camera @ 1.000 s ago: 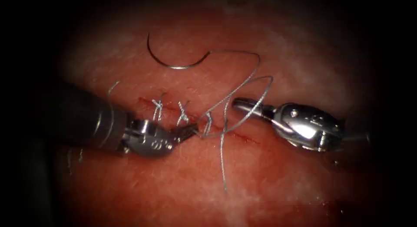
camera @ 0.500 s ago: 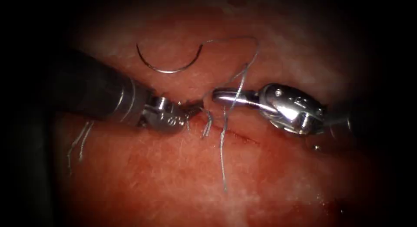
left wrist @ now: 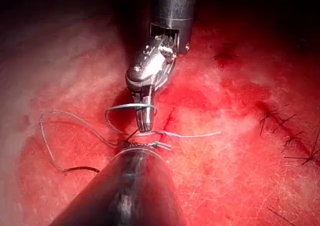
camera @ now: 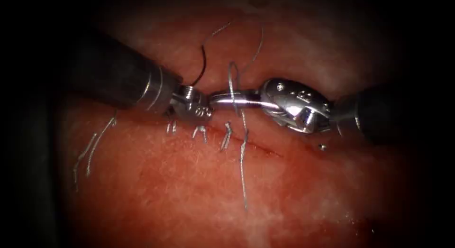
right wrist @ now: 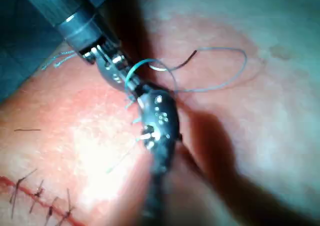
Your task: Wound Closure
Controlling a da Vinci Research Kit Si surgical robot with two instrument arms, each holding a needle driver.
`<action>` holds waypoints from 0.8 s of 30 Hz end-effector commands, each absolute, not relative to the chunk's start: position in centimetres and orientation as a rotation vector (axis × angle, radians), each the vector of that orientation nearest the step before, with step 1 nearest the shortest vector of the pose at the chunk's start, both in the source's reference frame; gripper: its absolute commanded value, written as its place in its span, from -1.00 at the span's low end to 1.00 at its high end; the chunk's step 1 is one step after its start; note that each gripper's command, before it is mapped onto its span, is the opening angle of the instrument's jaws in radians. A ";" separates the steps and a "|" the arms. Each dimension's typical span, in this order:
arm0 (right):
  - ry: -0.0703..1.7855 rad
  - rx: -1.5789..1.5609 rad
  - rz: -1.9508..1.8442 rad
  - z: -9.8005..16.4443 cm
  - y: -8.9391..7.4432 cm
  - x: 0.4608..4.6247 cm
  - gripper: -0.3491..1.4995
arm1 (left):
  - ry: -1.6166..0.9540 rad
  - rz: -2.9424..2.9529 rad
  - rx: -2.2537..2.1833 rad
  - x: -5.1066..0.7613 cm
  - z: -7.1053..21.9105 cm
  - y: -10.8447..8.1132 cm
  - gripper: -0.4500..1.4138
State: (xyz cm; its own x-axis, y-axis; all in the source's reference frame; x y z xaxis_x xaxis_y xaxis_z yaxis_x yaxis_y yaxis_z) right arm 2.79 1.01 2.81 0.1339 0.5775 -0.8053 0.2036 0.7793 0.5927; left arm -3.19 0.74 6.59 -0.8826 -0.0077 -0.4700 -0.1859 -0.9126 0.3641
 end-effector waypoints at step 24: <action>1.224 0.785 -0.176 3.0 0.7 2.95 -0.33 | 0.635 2.927 -0.681 -2.89 6.4 1.1 -1.00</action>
